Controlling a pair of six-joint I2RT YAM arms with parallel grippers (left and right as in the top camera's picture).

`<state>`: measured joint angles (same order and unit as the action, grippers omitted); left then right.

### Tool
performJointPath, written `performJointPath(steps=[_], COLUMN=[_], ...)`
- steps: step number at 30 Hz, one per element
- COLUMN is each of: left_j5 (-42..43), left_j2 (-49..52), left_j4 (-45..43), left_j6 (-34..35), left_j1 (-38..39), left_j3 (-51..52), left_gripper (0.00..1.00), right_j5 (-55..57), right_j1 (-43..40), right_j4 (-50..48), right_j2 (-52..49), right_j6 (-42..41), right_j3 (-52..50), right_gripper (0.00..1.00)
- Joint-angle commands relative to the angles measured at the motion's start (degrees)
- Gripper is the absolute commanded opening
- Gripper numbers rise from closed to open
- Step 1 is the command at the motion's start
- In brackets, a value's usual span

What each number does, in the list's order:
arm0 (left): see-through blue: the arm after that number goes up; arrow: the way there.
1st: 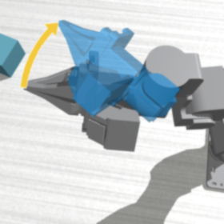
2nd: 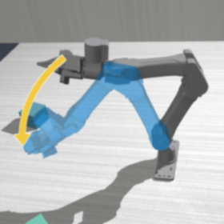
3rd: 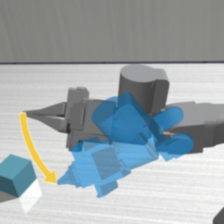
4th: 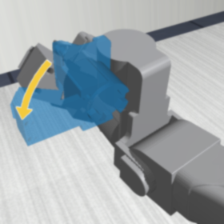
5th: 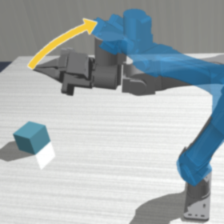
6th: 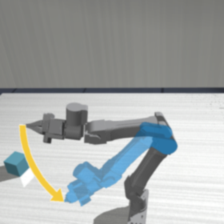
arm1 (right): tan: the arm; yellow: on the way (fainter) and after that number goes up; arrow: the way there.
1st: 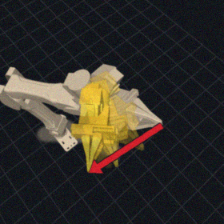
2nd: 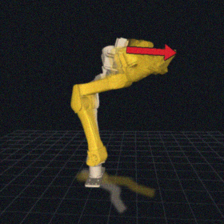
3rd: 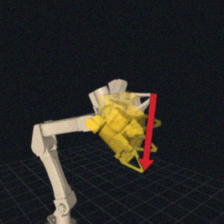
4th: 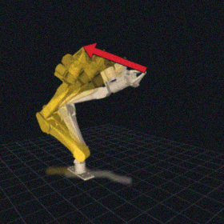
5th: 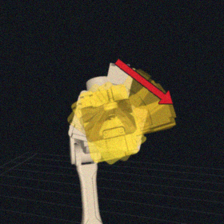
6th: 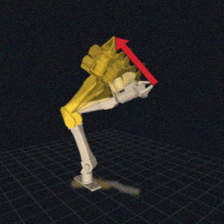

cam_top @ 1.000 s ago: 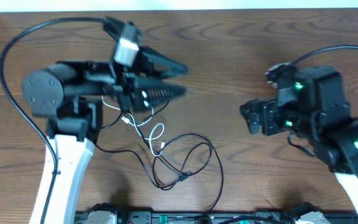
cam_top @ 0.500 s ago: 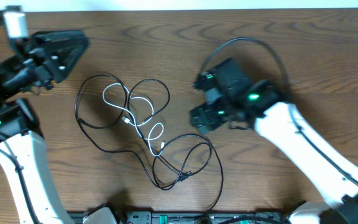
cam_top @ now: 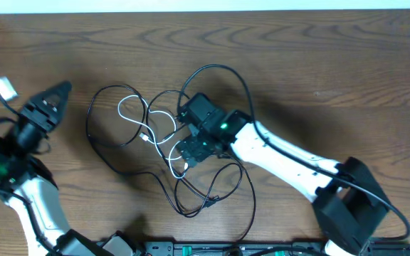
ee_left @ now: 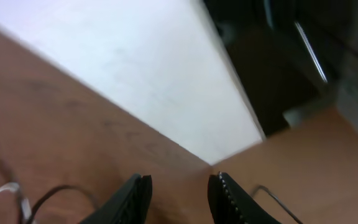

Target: Untangle cables

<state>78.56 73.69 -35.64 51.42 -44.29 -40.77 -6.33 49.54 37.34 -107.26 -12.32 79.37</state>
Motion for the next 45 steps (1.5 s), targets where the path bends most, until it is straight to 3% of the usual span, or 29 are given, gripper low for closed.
performJointPath(steps=[1, 6, 11, 17, 25, 33, 38, 43, 45], left_j5=[-5.8, -7.8, -14.2, -32.8, -53.5, -60.2, -61.7, -61.7, -61.7], left_j2=[-0.3, -0.3, -0.7, -2.8, -5.5, -5.6, -5.6, -5.6, -5.6], left_j4=[-0.3, 0.6, 10.8, 30.4, 41.3, 45.5, 46.2, 46.8, 47.1], left_j6=[-5.4, -9.9, -16.3, -26.3, -26.3, -26.1, -26.1, -26.1, -26.4], left_j1=[-0.3, -0.3, -0.3, 0.8, 6.9, 11.2, 12.8, 13.5, 13.5], left_j3=[4.5, 8.3, 8.3, 8.3, 8.3, 8.3, 8.3, 8.3, 8.3], left_gripper=[0.35, 0.35, 0.29, 0.27, 0.27, 0.28, 0.29, 0.29, 0.29], right_j5=[0.8, 1.0, 7.1, 13.9, 15.9, 15.6, 15.6, 14.7, 13.6], right_j1=[2.1, 5.0, 7.6, 8.9, 9.0, 9.6, 9.8, 9.8, 9.8], right_j4=[-3.5, -12.4, -17.2, -14.8, -9.8, -8.5, -12.3, -17.4, -18.9], right_j2=[-0.5, -0.8, -1.9, -2.8, -2.8, -4.1, -7.3, -12.0, -13.5], right_j6=[-4.9, -5.7, -9.7, -22.2, -34.1, -37.4, -37.2, -36.3, -36.3], right_j3=[0.4, 0.4, 0.4, 0.4, 0.4, 0.4, 0.4, 0.4, 0.4], right_gripper=[0.95, 0.86, 0.84, 0.87, 0.89, 0.91, 0.78, 0.77, 0.68])
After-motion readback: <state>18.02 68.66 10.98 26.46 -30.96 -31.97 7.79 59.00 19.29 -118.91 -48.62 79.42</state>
